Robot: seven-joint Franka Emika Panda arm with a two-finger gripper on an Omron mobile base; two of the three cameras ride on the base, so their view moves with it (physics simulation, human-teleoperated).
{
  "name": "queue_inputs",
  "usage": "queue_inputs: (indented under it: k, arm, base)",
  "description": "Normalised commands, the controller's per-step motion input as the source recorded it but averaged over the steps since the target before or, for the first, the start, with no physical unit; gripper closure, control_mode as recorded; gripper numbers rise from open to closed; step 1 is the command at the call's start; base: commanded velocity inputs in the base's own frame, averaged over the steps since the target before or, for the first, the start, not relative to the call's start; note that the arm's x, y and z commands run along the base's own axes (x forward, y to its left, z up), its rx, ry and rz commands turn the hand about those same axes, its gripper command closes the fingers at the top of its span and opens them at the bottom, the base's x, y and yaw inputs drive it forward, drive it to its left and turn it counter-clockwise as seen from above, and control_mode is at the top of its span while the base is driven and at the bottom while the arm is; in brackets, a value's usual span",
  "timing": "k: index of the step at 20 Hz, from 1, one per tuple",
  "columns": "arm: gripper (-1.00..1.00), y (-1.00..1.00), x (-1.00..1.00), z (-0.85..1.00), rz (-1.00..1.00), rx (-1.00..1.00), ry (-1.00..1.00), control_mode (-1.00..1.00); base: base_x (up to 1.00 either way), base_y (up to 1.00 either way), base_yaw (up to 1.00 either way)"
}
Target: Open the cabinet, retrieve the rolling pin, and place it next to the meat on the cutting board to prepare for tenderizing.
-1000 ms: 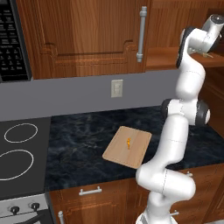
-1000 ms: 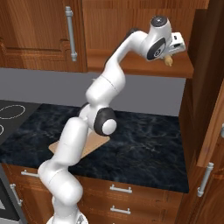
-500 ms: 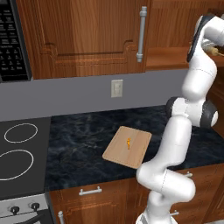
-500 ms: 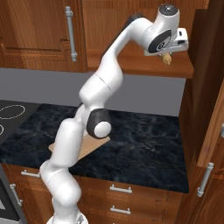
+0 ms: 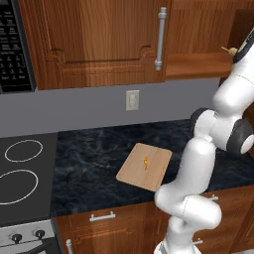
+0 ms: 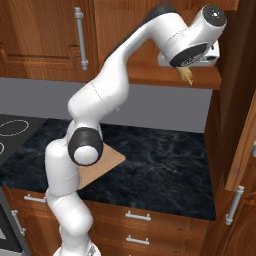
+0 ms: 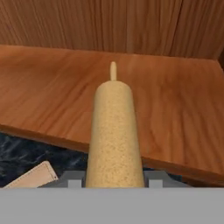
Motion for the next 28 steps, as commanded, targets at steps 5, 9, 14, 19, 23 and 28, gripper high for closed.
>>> queue_inputs:
  k: [5, 9, 14, 19, 23, 28]
  arm:
    - [1.00, 0.84, -1.00, -0.87, 0.02, -0.01, -0.27, -1.00]
    - [1.00, 0.89, -1.00, -0.94, 0.03, -0.07, -0.23, -1.00]
    - [1.00, 0.96, -0.87, -0.81, 0.05, -0.08, -0.11, -1.00]
    - [1.00, 0.93, -0.56, -0.62, 0.08, -0.04, -0.02, -1.00]
    - [1.00, 0.90, -0.29, -0.42, 0.12, -0.01, 0.00, -1.00]
    - [1.00, 0.87, -0.06, -0.32, 0.17, 0.00, 0.04, -1.00]
  base:
    - [0.00, 0.00, 0.00]
    - [0.00, 0.00, 0.00]
    - [0.00, 0.00, 0.00]
    - [0.00, 0.00, 0.00]
    - [0.00, 0.00, 0.00]
    - [0.00, 0.00, 0.00]
